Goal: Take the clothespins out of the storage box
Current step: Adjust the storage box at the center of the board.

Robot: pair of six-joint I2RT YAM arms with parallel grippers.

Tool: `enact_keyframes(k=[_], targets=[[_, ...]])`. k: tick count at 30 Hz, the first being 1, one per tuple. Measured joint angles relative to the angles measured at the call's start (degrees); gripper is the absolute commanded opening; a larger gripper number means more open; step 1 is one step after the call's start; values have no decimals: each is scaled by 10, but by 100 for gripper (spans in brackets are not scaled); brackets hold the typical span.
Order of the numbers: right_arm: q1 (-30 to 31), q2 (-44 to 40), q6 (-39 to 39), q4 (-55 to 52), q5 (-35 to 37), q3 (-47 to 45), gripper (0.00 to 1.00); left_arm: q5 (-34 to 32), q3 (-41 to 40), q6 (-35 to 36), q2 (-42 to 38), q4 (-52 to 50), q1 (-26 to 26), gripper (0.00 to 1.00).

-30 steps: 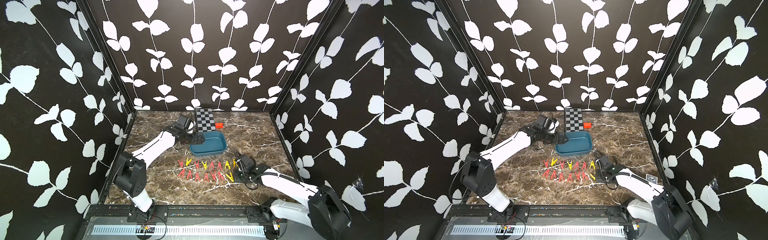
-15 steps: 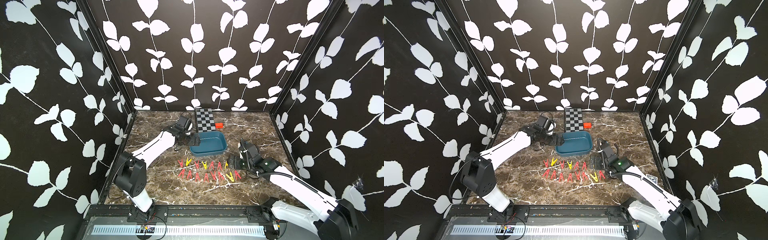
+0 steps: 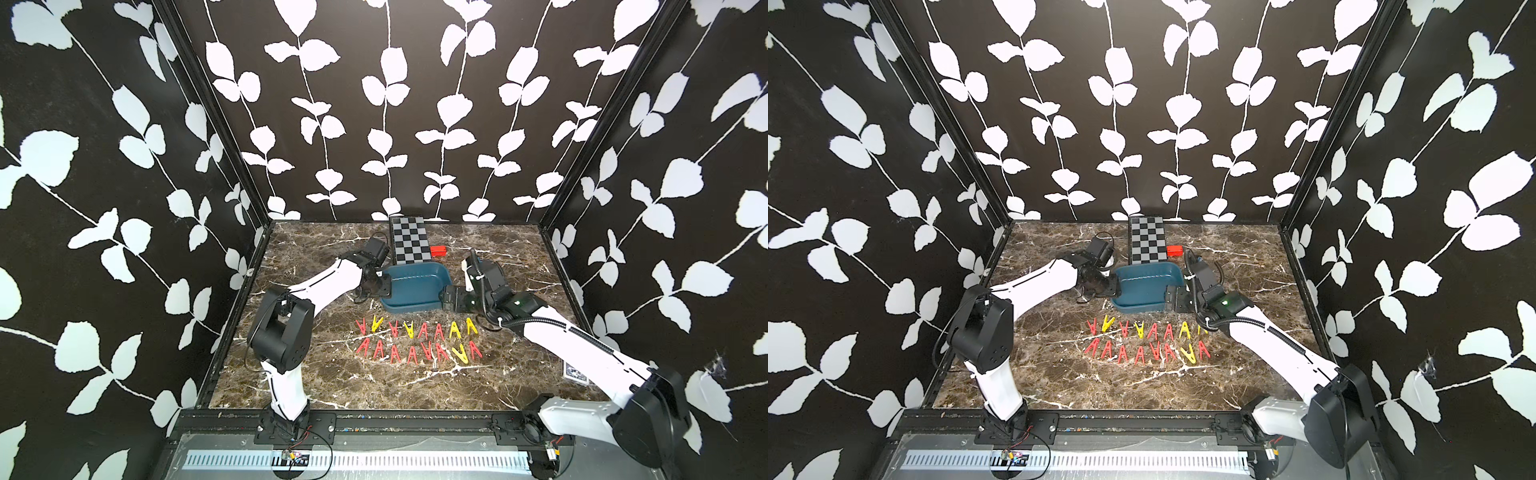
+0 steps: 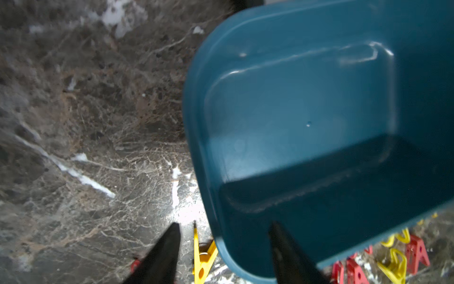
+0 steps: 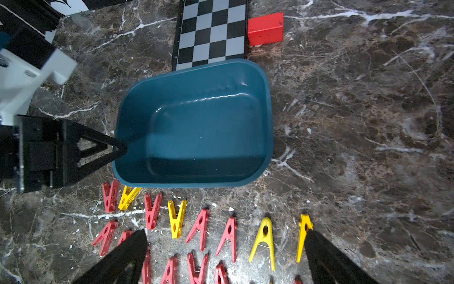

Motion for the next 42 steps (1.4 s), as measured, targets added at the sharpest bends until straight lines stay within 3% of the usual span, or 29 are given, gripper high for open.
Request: enact_keyframes(k=[13, 20, 29, 35, 42], targets=[[-5, 24, -7, 22, -21, 9, 99, -11, 21, -10, 43, -10, 0, 0], [-9, 26, -6, 30, -23, 9, 99, 8, 39, -30, 43, -34, 5, 0], [-9, 28, -6, 36, -25, 9, 99, 73, 51, -103, 42, -58, 44, 0], [-9, 31, -5, 39, -27, 9, 99, 164, 56, -189, 41, -52, 65, 0], [-10, 31, -4, 44, -28, 9, 99, 255, 2, -293, 25, 2, 75, 0]])
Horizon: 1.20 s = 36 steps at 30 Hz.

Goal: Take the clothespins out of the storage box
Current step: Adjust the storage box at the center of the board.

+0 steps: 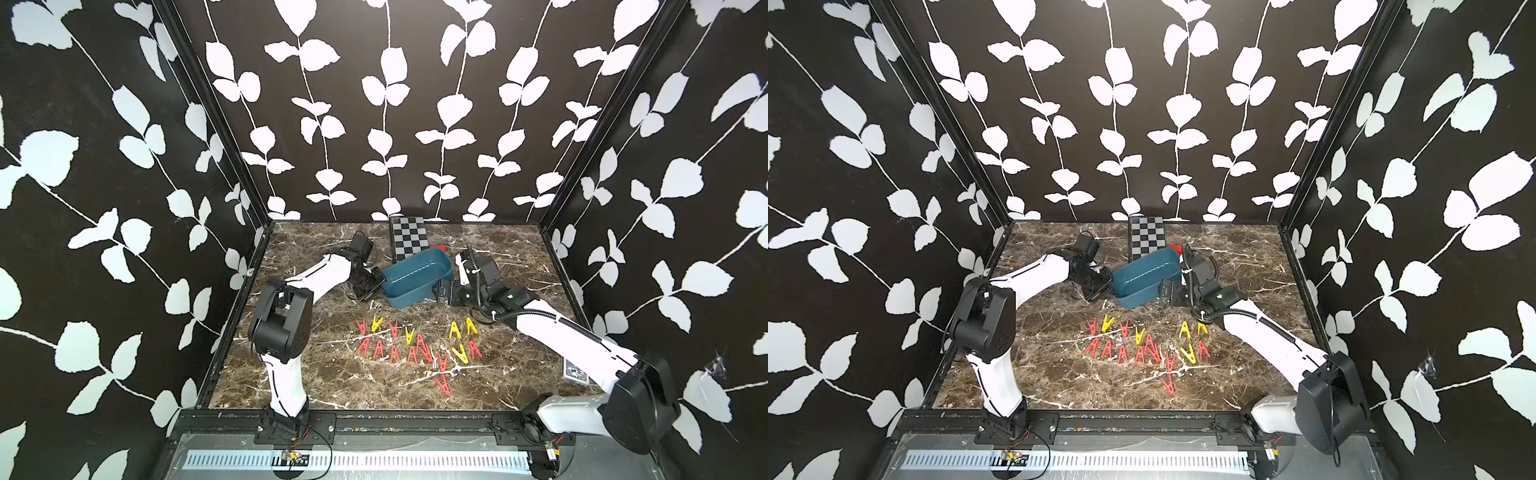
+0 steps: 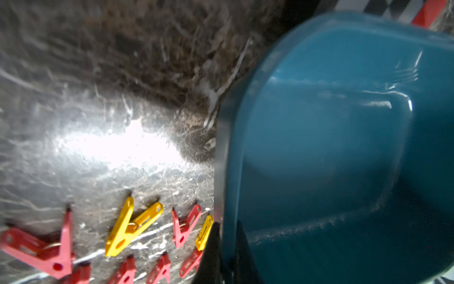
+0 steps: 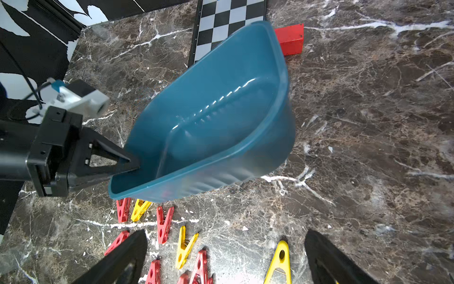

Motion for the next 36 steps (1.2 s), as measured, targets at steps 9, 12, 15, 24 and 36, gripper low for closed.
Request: enact_keyframes(k=[9, 12, 15, 24, 36], targets=[[0, 0, 0, 4, 0, -1, 99, -24, 2, 20, -1, -2, 0, 0], [0, 0, 2, 5, 0, -5, 99, -56, 2, 43, -1, -7, 0, 0], [0, 0, 3, 5, 0, -9, 99, -95, 6, 73, -1, -14, -5, 0], [0, -2, 5, 6, 1, -12, 99, -195, 8, 140, -1, -21, -37, 9], [-1, -34, 12, 19, 35, -47, 99, -229, 8, 177, -3, -18, -49, 51]])
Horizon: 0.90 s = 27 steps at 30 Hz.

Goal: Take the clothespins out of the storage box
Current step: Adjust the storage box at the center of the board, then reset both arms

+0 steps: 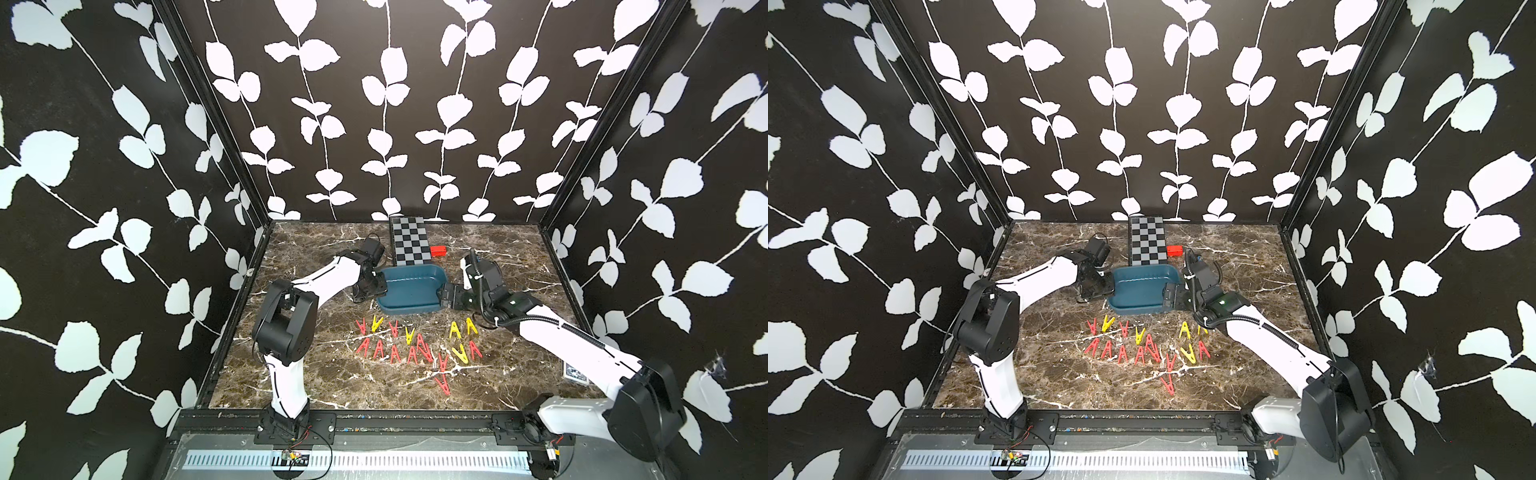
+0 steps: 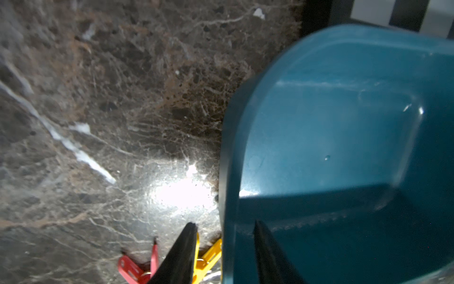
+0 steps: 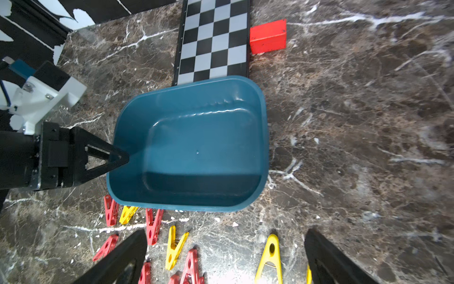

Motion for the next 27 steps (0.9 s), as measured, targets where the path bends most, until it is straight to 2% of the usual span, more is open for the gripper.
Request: enact_keyframes(k=[2, 7, 9, 14, 19, 23, 27], targets=[[-1, -14, -2, 9, 16, -16, 99, -6, 0, 4, -9, -1, 0, 60], [-3, -69, -15, 51, 87, -78, 99, -41, -4, 27, -82, 2, 0, 91], [-4, -94, -20, 75, 125, -108, 100, -62, -7, 35, -123, 4, 3, 97], [-15, -129, -64, 131, 219, -169, 99, -136, -39, 45, -222, 15, 29, 99], [-35, -115, -135, 181, 292, -199, 100, -248, -121, 59, -292, 44, 73, 99], [-67, -85, -188, 217, 331, -206, 100, -311, -198, 93, -322, 83, 109, 99], [-108, -58, -233, 253, 341, -207, 100, -347, -255, 146, -323, 141, 163, 99]])
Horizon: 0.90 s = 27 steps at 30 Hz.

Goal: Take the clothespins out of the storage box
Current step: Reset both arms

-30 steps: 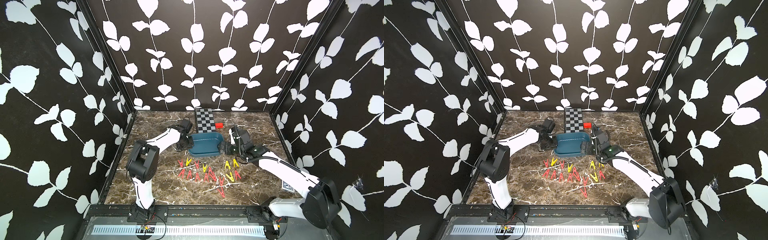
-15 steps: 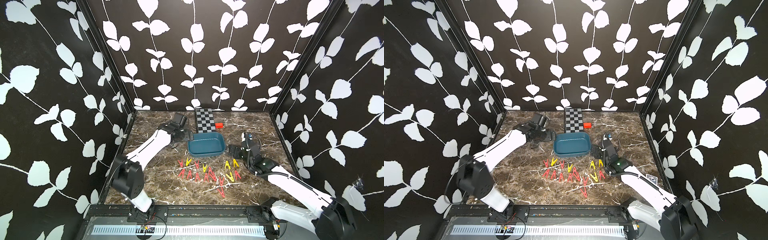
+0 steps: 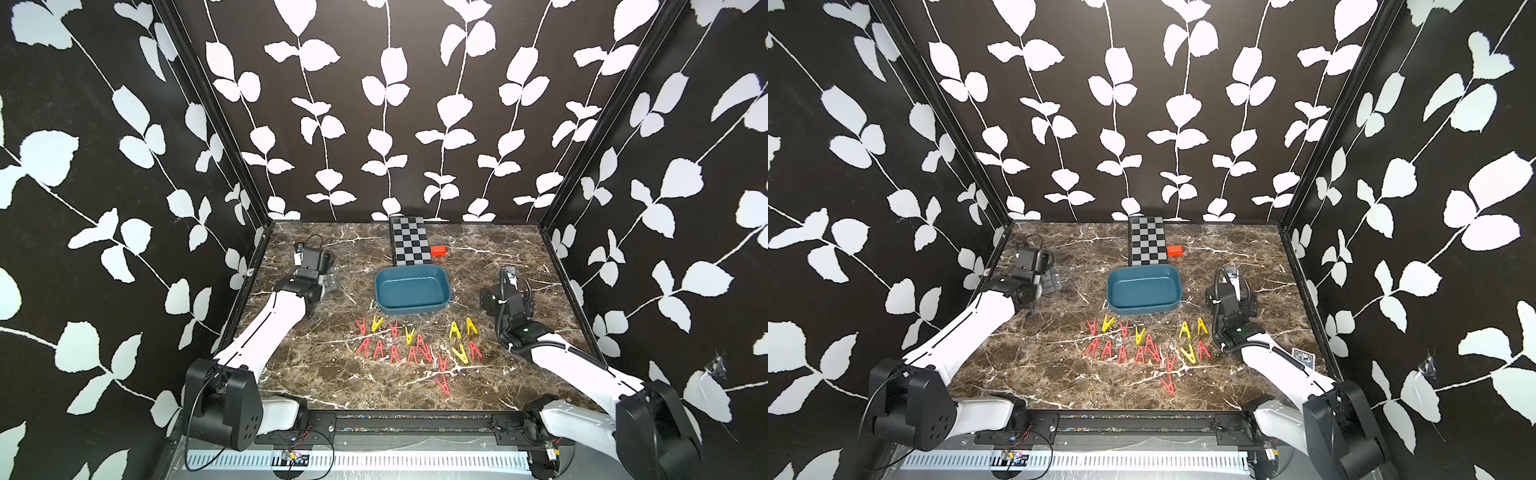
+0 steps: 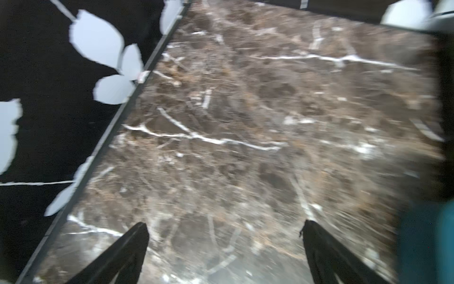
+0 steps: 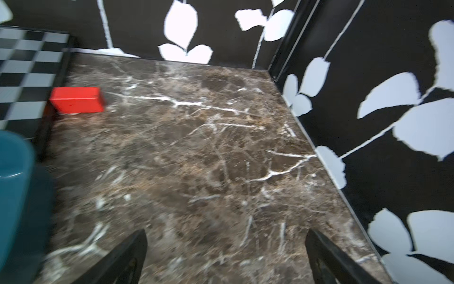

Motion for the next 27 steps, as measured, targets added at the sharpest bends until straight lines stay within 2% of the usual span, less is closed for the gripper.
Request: enact_keyframes(k=[6, 11, 20, 27], targets=[[-54, 57, -73, 73, -2, -1, 100, -40, -67, 81, 27, 123, 53, 99], [-99, 104, -102, 132, -22, -20, 100, -43, -110, 131, 66, 237, 86, 99], [-141, 157, -116, 254, -99, -48, 99, 11, -197, 181, 108, 461, 103, 99], [-181, 196, -113, 352, -193, -83, 100, 83, -269, 213, 106, 578, 103, 99]])
